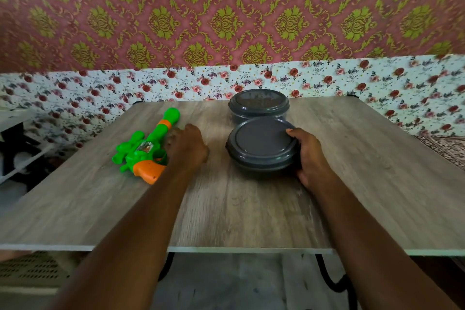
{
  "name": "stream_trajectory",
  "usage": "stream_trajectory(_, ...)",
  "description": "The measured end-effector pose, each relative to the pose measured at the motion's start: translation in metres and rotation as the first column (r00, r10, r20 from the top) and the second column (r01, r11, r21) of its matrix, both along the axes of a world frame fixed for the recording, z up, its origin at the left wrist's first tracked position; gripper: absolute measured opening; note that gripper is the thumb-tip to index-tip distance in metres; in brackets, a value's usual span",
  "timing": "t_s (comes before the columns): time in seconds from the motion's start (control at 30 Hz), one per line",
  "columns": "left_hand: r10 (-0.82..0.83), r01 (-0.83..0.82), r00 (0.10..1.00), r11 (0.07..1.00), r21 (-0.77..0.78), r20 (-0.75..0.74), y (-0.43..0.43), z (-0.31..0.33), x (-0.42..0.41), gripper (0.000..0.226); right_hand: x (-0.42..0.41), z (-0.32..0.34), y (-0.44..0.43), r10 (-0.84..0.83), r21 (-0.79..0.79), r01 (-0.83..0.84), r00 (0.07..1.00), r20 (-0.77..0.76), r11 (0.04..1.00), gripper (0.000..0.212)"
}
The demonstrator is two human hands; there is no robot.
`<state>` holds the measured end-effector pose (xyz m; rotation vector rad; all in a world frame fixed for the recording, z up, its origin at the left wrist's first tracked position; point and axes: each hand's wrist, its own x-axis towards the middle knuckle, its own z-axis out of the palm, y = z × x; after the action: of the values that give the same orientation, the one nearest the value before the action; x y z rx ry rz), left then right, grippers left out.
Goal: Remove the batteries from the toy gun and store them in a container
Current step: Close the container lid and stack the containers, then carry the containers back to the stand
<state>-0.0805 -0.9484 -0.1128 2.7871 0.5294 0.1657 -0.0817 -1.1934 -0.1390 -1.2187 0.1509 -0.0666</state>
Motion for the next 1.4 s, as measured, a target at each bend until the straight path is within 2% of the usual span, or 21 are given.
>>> stream_trajectory(0.07, -0.007, 0.018, 0.996, 0.992, 0.126, -0.088, -0.001, 0.001, 0.002, 0.063, 0.003, -0.002, -0.001, 0.0, 0.01, 0.0, 1.0, 0.0, 1.0, 0.055)
stream_trajectory(0.13, -0.073, 0.082, 0.996, 0.97, 0.23, -0.047, -0.005, 0.0, 0.002, 0.044, 0.005, -0.004, -0.001, 0.008, 0.003, -0.008, 1.0, -0.002, 1.0, 0.056)
stream_trajectory(0.27, -0.081, 0.062, 0.993, 0.975, 0.213, 0.081, -0.023, 0.006, -0.009, 0.032, 0.006, -0.004, 0.0, -0.002, -0.025, 0.002, 1.0, -0.002, 1.0, 0.053)
stream_trajectory(0.37, -0.068, 0.051, 0.966, 0.996, 0.076, 0.25, -0.033, 0.015, -0.014, 0.034, 0.005, -0.004, 0.0, -0.019, -0.031, 0.019, 1.0, 0.013, 0.999, 0.052)
stream_trajectory(0.43, -0.042, 0.137, 0.933, 0.959, -0.248, 0.356, -0.037, 0.016, -0.009, 0.031, 0.001, -0.002, 0.001, -0.034, -0.02, 0.034, 0.999, 0.028, 0.999, 0.055)
stream_trajectory(0.47, 0.003, 0.18, 0.931, 0.866, -0.466, 0.364, -0.039, 0.016, -0.006, 0.028, 0.0, -0.001, 0.002, -0.04, -0.005, 0.04, 0.999, 0.034, 0.999, 0.058)
stream_trajectory(0.5, 0.035, 0.206, 0.943, 0.716, -0.667, 0.33, -0.042, 0.017, -0.006, 0.03, -0.002, 0.0, 0.002, -0.058, 0.013, 0.058, 0.998, 0.034, 0.998, 0.06)
stream_trajectory(0.53, 0.029, 0.205, 0.965, 0.544, -0.814, 0.262, -0.044, 0.017, -0.01, 0.035, -0.005, 0.001, 0.003, -0.074, 0.033, 0.073, 0.997, 0.03, 0.997, 0.061)
stream_trajectory(0.57, -0.015, 0.186, 0.98, 0.403, -0.896, 0.197, -0.046, 0.018, -0.014, 0.041, -0.008, 0.003, 0.003, -0.081, 0.051, 0.079, 0.996, 0.034, 0.996, 0.062)
stream_trajectory(0.6, -0.061, 0.175, 0.985, 0.32, -0.931, 0.164, -0.047, 0.015, -0.016, 0.043, -0.011, 0.005, 0.004, -0.077, 0.066, 0.074, 0.996, 0.041, 0.995, 0.063)
stream_trajectory(0.7, -0.102, 0.173, 0.983, 0.222, -0.96, 0.154, -0.046, 0.008, -0.021, 0.046, -0.018, 0.007, 0.01, -0.062, 0.113, 0.055, 0.996, 0.061, 0.992, 0.04)
stream_trajectory(0.77, -0.079, 0.186, 0.982, 0.19, -0.964, 0.174, -0.042, 0.006, -0.022, 0.046, -0.022, 0.009, 0.014, -0.039, 0.112, 0.031, 0.997, 0.068, 0.993, 0.028)
stream_trajectory(0.9, -0.052, 0.195, 0.981, 0.16, -0.968, 0.189, -0.028, 0.012, -0.015, 0.038, -0.006, 0.018, 0.011, -0.018, 0.045, 0.016, 0.999, 0.048, 0.999, 0.046)
stream_trajectory(0.97, -0.037, 0.203, 0.979, 0.147, -0.968, 0.2, -0.015, 0.019, -0.005, 0.036, 0.015, 0.022, 0.004, -0.065, -0.101, 0.067, 0.998, 0.016, 0.993, 0.046)
stream_trajectory(1.07, 0.017, 0.261, 0.964, 0.102, -0.96, 0.264, 0.002, 0.035, 0.019, 0.031, 0.059, 0.017, -0.009, -0.176, -0.336, 0.165, 0.984, -0.004, 0.927, 0.047)
stream_trajectory(1.13, 0.073, 0.303, 0.948, 0.083, -0.95, 0.309, 0.012, 0.045, 0.041, 0.028, 0.091, 0.012, -0.014, -0.223, -0.388, 0.186, 0.973, -0.052, 0.903, 0.055)
stream_trajectory(1.27, 0.124, 0.29, 0.945, 0.098, -0.952, 0.301, 0.027, 0.055, 0.1, 0.041, 0.143, 0.022, 0.0, -0.319, -0.419, 0.232, 0.935, -0.151, 0.878, 0.097)
stream_trajectory(1.37, 0.11, 0.264, 0.956, 0.081, -0.961, 0.272, 0.032, 0.06, 0.117, 0.033, 0.154, 0.026, 0.01, -0.352, -0.49, 0.217, 0.914, -0.201, 0.844, 0.094)
stream_trajectory(1.4, 0.1, 0.244, 0.963, 0.068, -0.967, 0.25, 0.032, 0.064, 0.121, 0.03, 0.157, 0.028, 0.012, -0.342, -0.465, 0.202, 0.908, -0.241, 0.862, 0.094)
